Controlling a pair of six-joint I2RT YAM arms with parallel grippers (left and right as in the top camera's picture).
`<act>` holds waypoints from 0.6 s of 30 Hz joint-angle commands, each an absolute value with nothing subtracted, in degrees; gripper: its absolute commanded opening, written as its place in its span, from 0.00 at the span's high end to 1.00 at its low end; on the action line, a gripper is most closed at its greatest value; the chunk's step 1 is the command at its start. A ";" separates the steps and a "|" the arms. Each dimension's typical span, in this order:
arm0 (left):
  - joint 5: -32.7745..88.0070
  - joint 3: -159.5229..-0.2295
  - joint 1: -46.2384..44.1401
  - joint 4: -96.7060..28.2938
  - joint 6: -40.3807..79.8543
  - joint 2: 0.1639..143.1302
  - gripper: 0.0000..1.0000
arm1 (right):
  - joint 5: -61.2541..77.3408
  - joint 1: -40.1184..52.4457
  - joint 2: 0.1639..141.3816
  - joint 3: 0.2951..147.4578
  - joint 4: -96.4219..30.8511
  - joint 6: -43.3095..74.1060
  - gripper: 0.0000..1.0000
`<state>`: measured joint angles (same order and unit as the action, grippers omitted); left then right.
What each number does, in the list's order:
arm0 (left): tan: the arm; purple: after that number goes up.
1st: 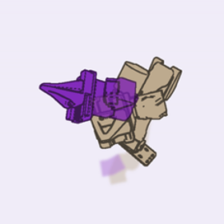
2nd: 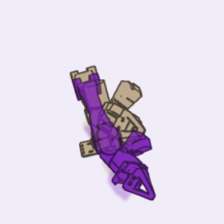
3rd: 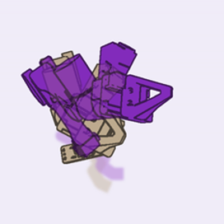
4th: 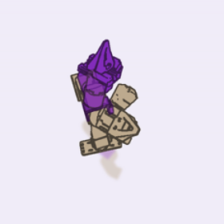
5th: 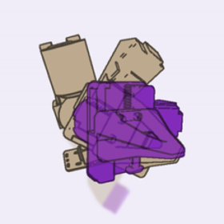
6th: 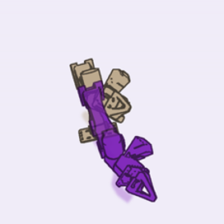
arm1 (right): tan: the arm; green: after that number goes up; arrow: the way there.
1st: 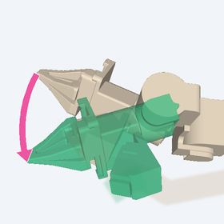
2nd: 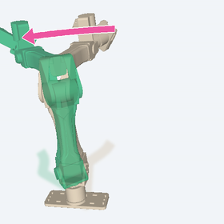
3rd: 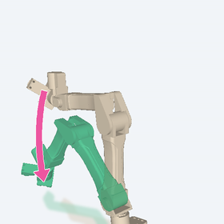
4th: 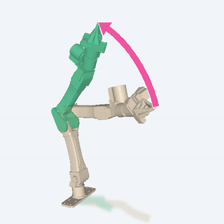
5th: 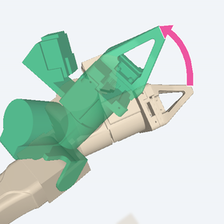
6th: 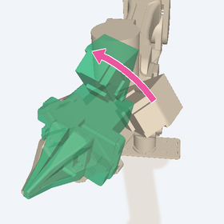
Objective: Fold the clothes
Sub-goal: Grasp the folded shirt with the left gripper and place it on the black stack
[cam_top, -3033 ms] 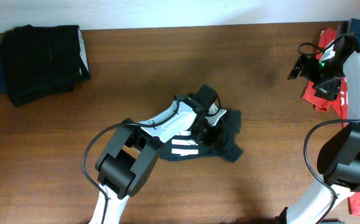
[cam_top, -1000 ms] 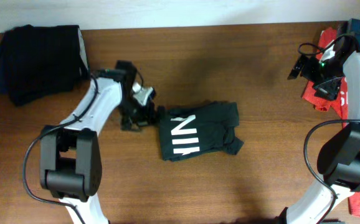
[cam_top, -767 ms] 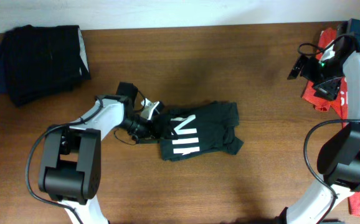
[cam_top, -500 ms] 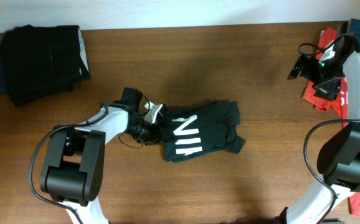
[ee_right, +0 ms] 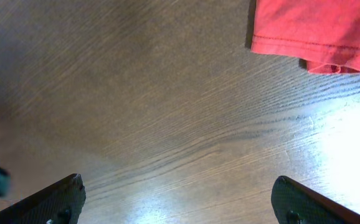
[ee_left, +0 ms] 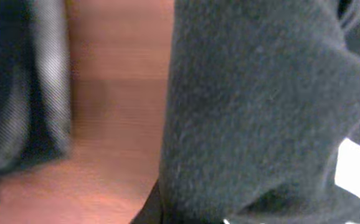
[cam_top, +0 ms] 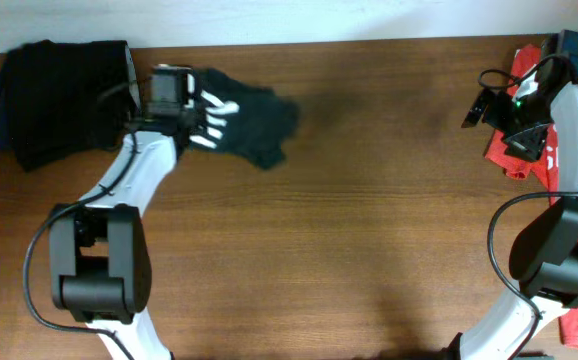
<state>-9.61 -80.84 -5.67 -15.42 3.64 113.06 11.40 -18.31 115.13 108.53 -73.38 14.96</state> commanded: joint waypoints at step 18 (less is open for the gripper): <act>-18.09 -82.63 8.27 3.57 8.38 105.78 0.99 | 10.68 -18.39 114.83 108.66 -73.49 14.83 0.01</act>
